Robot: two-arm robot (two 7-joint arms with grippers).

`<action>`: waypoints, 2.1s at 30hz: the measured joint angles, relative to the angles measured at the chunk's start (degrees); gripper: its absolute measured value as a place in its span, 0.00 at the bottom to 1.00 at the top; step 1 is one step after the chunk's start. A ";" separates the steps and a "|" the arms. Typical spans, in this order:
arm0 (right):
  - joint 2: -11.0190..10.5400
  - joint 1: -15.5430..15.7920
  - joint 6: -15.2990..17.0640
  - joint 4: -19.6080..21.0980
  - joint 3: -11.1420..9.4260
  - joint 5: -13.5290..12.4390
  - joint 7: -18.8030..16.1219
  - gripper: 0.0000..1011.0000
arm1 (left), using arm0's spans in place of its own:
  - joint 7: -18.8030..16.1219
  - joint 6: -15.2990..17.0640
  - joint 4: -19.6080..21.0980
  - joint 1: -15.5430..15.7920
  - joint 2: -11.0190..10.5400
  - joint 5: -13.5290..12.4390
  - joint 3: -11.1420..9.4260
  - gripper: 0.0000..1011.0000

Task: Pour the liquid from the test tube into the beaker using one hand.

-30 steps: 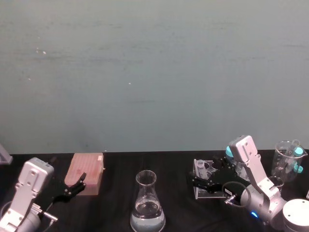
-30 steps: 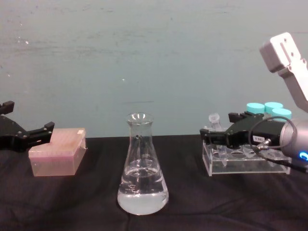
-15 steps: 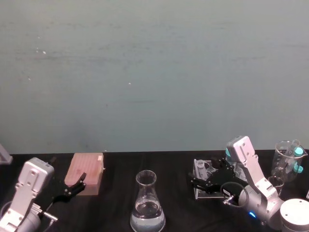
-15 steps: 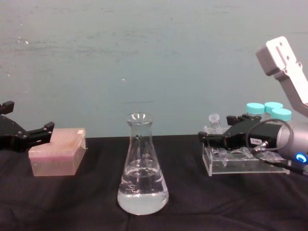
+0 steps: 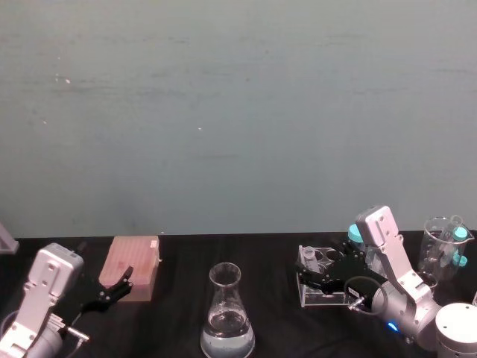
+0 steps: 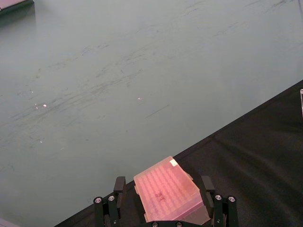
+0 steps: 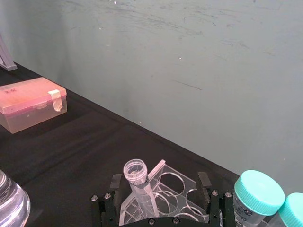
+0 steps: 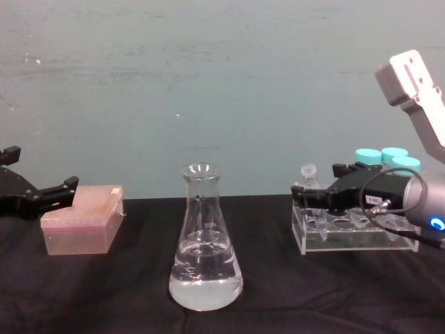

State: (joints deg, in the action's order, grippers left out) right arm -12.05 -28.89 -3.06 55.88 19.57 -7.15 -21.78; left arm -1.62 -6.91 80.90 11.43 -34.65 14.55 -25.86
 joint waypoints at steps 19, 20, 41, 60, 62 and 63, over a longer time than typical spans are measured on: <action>0.09 -0.40 -0.18 -0.88 -0.28 -0.30 -0.15 0.99 | 0.00 0.00 0.00 0.00 0.00 0.00 0.00 0.99; 0.09 -0.41 -0.18 -0.88 -0.28 -0.30 -0.14 0.99 | 0.00 0.00 0.00 0.00 0.00 0.00 0.00 0.99; 0.05 -0.34 -0.17 -0.76 -0.27 -0.29 -0.14 0.74 | 0.00 0.00 0.00 0.00 0.00 0.00 0.00 0.99; 0.06 -0.32 -0.17 -0.77 -0.27 -0.30 -0.14 0.21 | 0.00 0.00 0.00 0.01 0.00 0.00 0.00 0.99; 0.06 -0.32 -0.17 -0.76 -0.27 -0.30 -0.14 0.21 | 0.00 0.00 0.00 0.00 0.00 0.00 0.00 0.99; 0.05 -0.32 -0.17 -0.76 -0.27 -0.30 -0.14 0.21 | 0.00 0.00 0.00 0.00 0.00 0.00 0.00 0.99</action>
State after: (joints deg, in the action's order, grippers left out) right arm -12.00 -29.22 -3.23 55.11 19.30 -7.45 -21.92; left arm -1.62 -6.90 80.90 11.43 -34.64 14.55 -25.86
